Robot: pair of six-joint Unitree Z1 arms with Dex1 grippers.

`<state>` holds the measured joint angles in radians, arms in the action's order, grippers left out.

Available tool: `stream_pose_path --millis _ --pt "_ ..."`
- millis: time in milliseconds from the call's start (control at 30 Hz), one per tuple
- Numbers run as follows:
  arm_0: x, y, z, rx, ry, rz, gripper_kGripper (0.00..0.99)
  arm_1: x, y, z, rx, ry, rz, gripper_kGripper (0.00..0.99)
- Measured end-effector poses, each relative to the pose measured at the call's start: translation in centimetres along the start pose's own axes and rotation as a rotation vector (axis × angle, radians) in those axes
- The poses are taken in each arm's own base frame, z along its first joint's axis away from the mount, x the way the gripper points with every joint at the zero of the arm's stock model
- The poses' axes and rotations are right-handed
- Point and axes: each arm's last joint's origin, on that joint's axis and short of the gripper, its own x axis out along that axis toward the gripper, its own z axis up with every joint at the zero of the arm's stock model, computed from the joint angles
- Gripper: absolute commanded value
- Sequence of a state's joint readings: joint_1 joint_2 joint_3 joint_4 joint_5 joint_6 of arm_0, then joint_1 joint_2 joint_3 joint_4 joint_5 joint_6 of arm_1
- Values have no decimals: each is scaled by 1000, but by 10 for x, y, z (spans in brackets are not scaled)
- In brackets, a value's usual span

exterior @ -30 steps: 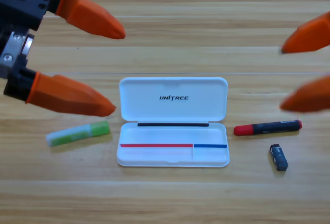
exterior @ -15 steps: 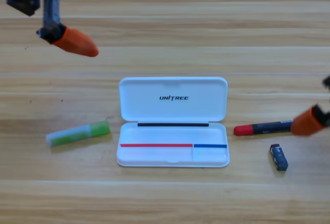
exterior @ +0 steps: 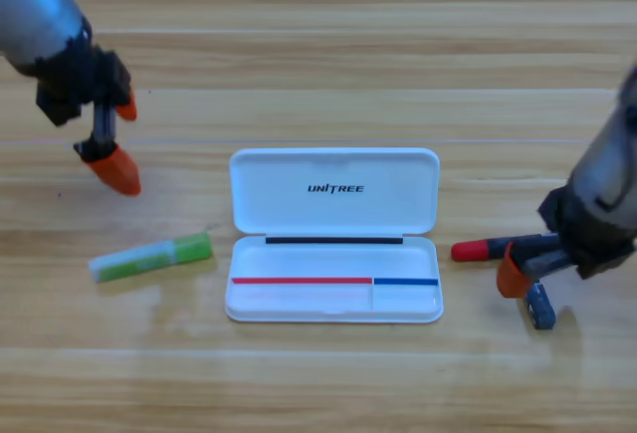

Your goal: Clean up eraser and pencils

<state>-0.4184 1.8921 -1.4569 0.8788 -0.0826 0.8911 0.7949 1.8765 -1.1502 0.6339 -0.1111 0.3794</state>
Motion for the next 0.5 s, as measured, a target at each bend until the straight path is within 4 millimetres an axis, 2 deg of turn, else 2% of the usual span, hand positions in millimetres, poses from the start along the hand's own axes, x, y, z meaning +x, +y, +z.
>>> stream_pose_path --millis 133,233,300,367,400,500 --pt "26 4 -2 -9 53 -45 988 17 4 5 84 37 -16 920" --pt "31 2 -4 -13 66 -61 988 26 5 5 107 64 -14 888" --pt "32 1 -5 -23 73 -65 988 26 6 5 120 69 -10 815" --pt "33 1 -6 -33 80 -63 988 27 6 5 143 73 -2 808" --pt "33 1 -6 -37 83 -64 988 27 6 5 145 76 4 773" --pt "36 -2 -8 -61 96 -69 986 28 7 5 147 91 25 492"
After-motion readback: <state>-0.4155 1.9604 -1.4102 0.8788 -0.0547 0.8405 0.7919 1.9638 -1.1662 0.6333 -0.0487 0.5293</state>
